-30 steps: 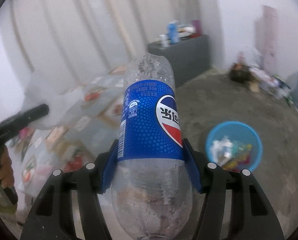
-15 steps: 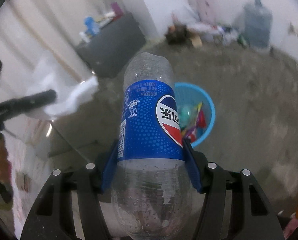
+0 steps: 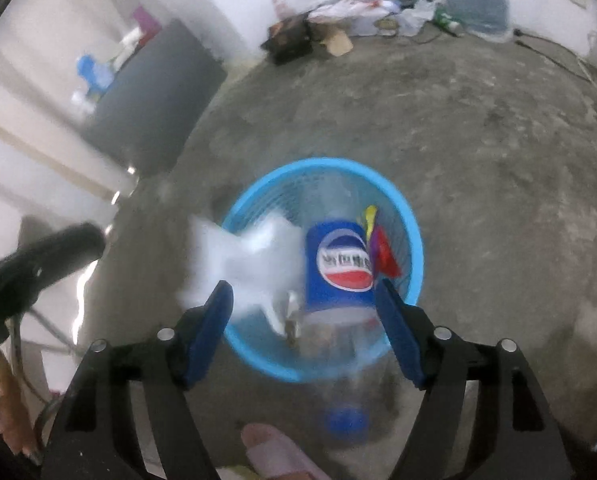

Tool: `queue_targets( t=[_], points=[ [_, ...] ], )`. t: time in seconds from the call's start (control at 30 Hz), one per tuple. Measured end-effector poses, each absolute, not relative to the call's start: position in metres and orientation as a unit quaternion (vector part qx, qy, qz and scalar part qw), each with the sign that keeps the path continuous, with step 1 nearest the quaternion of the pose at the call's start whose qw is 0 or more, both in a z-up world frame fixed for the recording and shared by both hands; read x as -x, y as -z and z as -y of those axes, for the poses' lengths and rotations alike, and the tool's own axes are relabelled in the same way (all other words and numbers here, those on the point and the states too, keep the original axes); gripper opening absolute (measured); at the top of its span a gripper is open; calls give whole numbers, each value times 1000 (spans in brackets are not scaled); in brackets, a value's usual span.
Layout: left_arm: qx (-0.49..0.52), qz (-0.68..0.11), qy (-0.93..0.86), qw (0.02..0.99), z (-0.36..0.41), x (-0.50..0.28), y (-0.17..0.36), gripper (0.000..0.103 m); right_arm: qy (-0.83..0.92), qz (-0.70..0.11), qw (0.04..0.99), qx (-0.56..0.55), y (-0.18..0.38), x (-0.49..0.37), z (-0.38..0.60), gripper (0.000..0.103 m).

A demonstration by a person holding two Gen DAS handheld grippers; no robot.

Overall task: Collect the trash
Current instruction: 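Open both grippers to drop the tissue and bottle into the wastebasket, then swing both tools back from the wastebasket toward the table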

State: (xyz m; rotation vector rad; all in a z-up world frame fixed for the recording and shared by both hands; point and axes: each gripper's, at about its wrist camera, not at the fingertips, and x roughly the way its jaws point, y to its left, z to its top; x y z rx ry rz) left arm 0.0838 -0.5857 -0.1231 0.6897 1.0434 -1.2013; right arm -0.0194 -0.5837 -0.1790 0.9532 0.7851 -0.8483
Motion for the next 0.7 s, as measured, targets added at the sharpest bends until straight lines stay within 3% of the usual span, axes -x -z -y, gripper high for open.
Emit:
queue_targets(
  t=[0.4, 0.7],
  points=[
    [-275, -419, 541, 675, 511, -88, 46, 62, 379, -330, 776, -381, 127, 53, 527, 70],
    [-156, -374, 495, 768, 327, -86, -36, 62, 289, -326, 846, -308, 81, 32, 462, 70]
  ],
)
